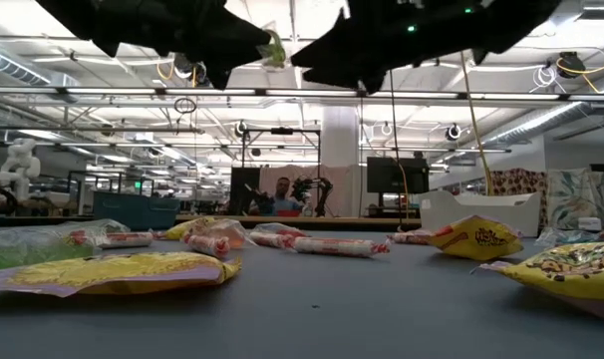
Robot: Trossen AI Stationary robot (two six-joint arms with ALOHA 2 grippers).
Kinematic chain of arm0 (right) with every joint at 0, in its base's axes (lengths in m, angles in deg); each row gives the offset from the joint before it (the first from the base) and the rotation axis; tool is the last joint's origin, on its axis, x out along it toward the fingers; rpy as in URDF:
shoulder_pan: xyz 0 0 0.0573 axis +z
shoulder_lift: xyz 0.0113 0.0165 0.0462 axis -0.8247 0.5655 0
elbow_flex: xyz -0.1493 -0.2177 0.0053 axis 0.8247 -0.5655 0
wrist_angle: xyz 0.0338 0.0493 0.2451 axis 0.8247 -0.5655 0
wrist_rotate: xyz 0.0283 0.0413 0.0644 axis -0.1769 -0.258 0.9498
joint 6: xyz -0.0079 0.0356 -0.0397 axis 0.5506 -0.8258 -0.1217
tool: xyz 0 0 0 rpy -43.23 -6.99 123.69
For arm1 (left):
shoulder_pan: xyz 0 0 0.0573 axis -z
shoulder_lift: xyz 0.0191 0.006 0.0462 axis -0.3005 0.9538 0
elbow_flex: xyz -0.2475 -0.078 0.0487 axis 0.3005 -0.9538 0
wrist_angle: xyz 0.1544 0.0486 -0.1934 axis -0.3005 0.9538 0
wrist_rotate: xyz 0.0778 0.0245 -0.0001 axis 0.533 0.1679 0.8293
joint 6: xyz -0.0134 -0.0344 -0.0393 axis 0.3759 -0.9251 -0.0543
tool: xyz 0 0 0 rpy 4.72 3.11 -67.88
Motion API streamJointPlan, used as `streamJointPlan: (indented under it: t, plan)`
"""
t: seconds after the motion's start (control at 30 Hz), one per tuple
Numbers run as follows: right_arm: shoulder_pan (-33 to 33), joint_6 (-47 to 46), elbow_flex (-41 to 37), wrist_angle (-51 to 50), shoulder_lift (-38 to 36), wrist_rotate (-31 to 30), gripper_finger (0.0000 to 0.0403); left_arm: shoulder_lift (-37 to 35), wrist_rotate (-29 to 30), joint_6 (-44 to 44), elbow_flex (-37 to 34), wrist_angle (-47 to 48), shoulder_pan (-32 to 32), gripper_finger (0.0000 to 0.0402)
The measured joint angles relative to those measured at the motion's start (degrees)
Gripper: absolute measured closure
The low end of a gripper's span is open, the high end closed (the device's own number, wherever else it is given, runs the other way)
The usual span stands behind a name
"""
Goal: Sort candy
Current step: Put the green gummy into the white bin
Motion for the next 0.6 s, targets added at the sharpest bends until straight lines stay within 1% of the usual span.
streamJointPlan:
  t: [0.17, 0.3, 0.47, 0.6]
  plan:
    - [-0.4, 3.4, 4.2, -1.4, 4.7, 1.5, 0.0097, 3.1, -0.1, 1.6, 0.0, -0.5, 2.1, 0.0293]
    - [-0.4, 4.2, 6.5, -2.8, 7.0, 5.5, 0.0108, 4.3, -0.1, 2.8, 0.0, -0.4, 2.4, 0.0293]
    - [-0.4, 3.3, 7.0, -3.4, 7.5, 6.9, 0.0148, 4.8, 0.3, 3.0, 0.0, -0.4, 2.3, 0.0293]
    - [-0.4, 2.5, 7.0, -4.3, 7.5, 6.9, 0.0201, 4.8, 0.3, 3.0, 0.0, -0.2, 2.3, 0.0293]
